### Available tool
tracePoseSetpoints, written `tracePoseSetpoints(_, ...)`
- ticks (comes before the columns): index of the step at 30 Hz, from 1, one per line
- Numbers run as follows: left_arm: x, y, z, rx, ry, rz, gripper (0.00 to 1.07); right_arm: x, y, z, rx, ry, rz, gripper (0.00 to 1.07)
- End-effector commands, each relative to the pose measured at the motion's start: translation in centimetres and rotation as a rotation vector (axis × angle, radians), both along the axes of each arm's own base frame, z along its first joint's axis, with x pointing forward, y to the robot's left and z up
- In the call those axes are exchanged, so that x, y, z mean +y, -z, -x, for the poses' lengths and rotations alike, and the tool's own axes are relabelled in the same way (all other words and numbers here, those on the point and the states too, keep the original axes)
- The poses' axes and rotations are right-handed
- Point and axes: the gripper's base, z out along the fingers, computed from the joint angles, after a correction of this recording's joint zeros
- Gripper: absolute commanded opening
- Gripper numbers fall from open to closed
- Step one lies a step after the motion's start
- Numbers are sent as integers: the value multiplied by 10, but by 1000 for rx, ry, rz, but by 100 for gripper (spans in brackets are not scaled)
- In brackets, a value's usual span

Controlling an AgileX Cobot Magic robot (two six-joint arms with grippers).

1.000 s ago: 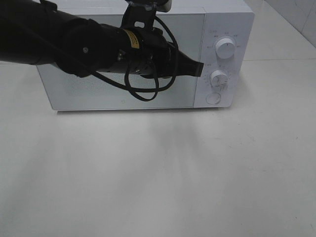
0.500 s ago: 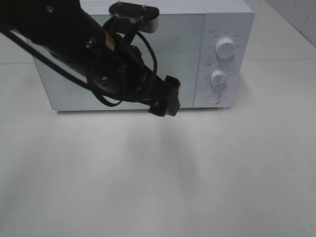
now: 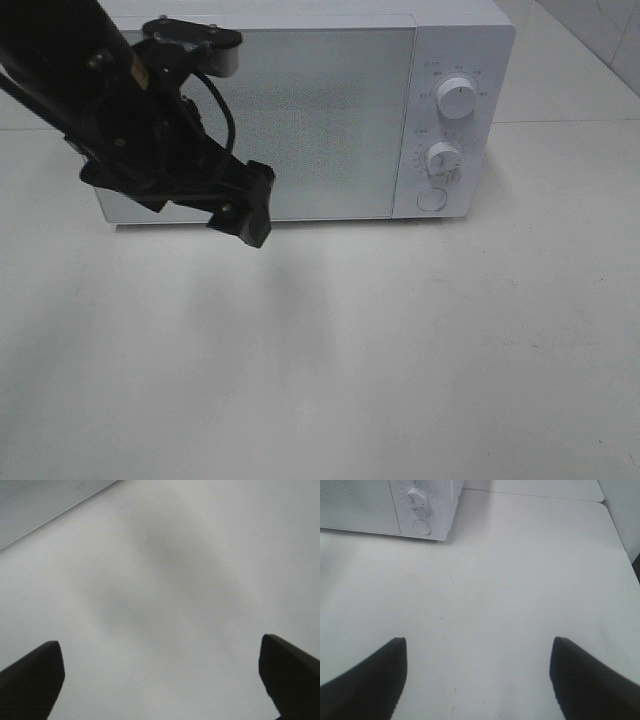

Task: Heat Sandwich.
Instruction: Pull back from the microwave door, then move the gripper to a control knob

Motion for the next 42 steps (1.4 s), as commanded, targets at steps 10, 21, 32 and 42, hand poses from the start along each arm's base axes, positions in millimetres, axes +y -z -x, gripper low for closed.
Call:
tracePoseSetpoints(10, 78, -14, -1, -27, -219, 30, 100, 0, 0, 4, -32, 5, -7, 76)
tracePoseSetpoints(21, 159, -24, 38, -73, -466, 61, 100, 0, 0, 4, -32, 5, -7, 76)
tracePoseSetpoints(32, 196, -36, 92, -116, -601, 72, 100, 0, 0, 4, -32, 5, -7, 76)
tracePoseSetpoints(42, 200, -42, 143, -171, -580, 71, 100, 0, 0, 4, -32, 5, -7, 76)
